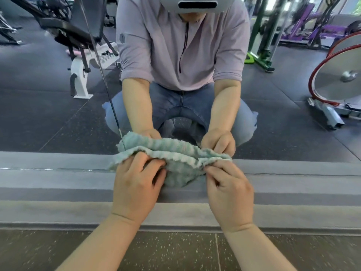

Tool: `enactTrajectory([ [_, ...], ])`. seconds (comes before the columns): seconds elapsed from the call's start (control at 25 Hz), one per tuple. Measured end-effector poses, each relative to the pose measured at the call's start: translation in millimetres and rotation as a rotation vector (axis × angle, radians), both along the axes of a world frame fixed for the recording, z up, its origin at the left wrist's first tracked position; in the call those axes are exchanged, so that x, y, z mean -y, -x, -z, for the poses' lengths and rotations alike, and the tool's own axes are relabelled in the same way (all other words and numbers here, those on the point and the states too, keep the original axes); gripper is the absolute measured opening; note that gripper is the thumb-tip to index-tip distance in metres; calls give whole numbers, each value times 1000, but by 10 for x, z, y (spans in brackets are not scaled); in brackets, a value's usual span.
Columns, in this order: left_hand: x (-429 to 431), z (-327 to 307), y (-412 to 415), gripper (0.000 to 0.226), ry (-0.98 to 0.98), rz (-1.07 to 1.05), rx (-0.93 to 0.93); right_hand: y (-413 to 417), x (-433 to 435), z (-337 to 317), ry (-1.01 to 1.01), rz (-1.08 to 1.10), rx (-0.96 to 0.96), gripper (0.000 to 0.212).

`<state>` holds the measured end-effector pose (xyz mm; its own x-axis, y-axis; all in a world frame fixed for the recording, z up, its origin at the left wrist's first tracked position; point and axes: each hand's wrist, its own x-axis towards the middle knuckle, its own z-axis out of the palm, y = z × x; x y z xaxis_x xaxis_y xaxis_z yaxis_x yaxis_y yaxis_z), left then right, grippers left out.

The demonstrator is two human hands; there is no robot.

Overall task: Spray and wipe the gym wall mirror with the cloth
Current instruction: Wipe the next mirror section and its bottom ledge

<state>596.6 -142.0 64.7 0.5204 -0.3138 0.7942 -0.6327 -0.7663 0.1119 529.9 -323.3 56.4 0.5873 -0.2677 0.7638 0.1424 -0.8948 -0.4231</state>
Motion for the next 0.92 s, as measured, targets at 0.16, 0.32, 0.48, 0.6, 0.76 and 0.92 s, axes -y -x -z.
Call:
enactTrajectory([
  [0.16, 117, -216, 4, 7, 77, 45, 18, -86, 2, -300, -80, 18, 134, 13],
  [0.32, 173, 45, 62, 16, -9, 139, -122, -97, -24, -204, -22, -28, 77, 15],
  [0.48, 197, -81, 79, 21, 10, 157, -157, -63, -2, -105, -1, -32, -23, 16],
  [0.6, 244, -282, 66, 16, 74, 151, -151, -76, 99, -388, -59, 3, 105, 16],
  [0.76, 332, -129, 190, 15, -69, 128, -245, -58, 63, -251, -53, 19, -50, 14],
  [0.92, 473, -162, 261, 31, 36, 184, -392, 4, 77, -115, -92, -38, -49, 14],
])
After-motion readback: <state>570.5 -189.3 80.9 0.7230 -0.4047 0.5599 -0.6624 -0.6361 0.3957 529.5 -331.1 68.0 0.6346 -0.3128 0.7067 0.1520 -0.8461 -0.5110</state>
